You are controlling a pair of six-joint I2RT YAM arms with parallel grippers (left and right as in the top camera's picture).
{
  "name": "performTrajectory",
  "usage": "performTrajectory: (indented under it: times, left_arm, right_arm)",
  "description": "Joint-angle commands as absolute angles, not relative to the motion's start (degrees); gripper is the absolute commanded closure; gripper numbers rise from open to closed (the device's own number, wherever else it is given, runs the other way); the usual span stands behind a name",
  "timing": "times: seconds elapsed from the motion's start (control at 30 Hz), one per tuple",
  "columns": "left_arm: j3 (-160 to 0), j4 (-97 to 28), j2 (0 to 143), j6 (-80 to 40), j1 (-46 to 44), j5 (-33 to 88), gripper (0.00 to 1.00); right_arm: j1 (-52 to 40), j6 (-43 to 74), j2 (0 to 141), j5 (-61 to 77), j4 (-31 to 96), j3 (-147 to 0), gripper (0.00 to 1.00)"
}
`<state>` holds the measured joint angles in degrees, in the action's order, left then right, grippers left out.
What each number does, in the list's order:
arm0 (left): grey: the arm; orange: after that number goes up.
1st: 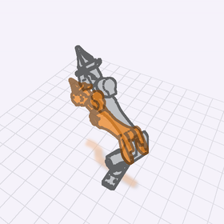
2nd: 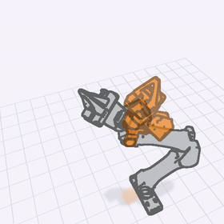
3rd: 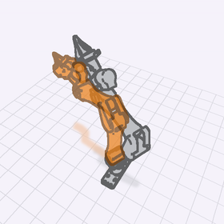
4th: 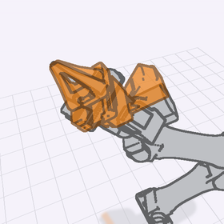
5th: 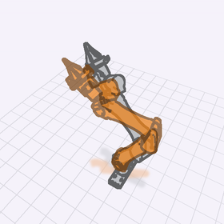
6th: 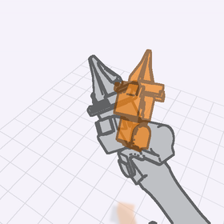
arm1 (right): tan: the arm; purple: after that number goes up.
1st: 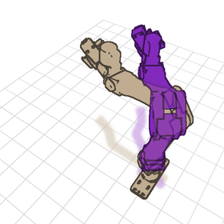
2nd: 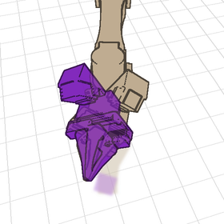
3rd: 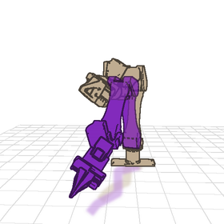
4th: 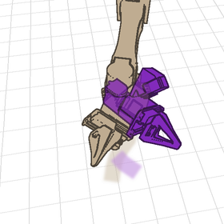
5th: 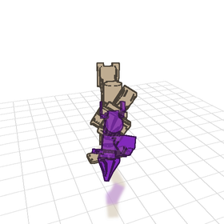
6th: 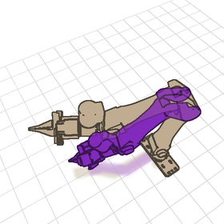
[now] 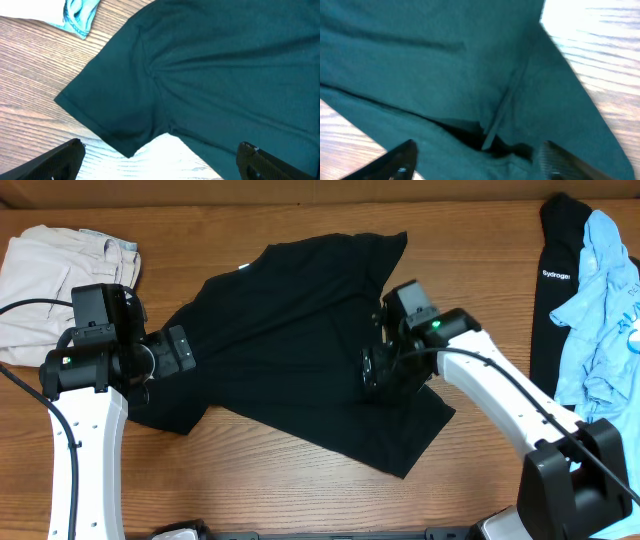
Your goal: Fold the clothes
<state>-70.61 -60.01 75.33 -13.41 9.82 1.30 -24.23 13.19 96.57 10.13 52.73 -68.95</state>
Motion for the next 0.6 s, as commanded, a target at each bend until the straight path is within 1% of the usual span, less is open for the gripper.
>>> performTrajectory:
  times: [0.0, 0.1, 0.37, 0.43, 0.57]
  left_arm:
    - [-70.17, -59.70, 75.00, -14.11, 9.72, 1.06, 0.00]
    - [-70.17, -59.70, 75.00, -14.11, 9.72, 1.06, 0.00]
    - [-70.13, -59.48, 75.79, -13.93, 9.72, 1.08, 0.00]
    - [-70.13, -59.59, 76.03, -13.93, 9.72, 1.08, 0.00]
    - [-70.13, -59.42, 76.95, -13.93, 9.72, 1.06, 0.00]
  right_arm:
    - [-24.43, 13.32, 95.26, 10.13, 49.74, -64.75, 0.27]
    - [-24.43, 13.56, 95.26, 10.41, 47.97, -61.69, 0.33]
    - [-24.43, 13.47, 95.26, 10.59, 41.60, -57.65, 0.41]
    - [-24.43, 13.45, 95.26, 10.68, 39.48, -56.64, 0.46]
    - [-24.43, 12.97, 95.37, 12.10, 36.21, -55.40, 0.65]
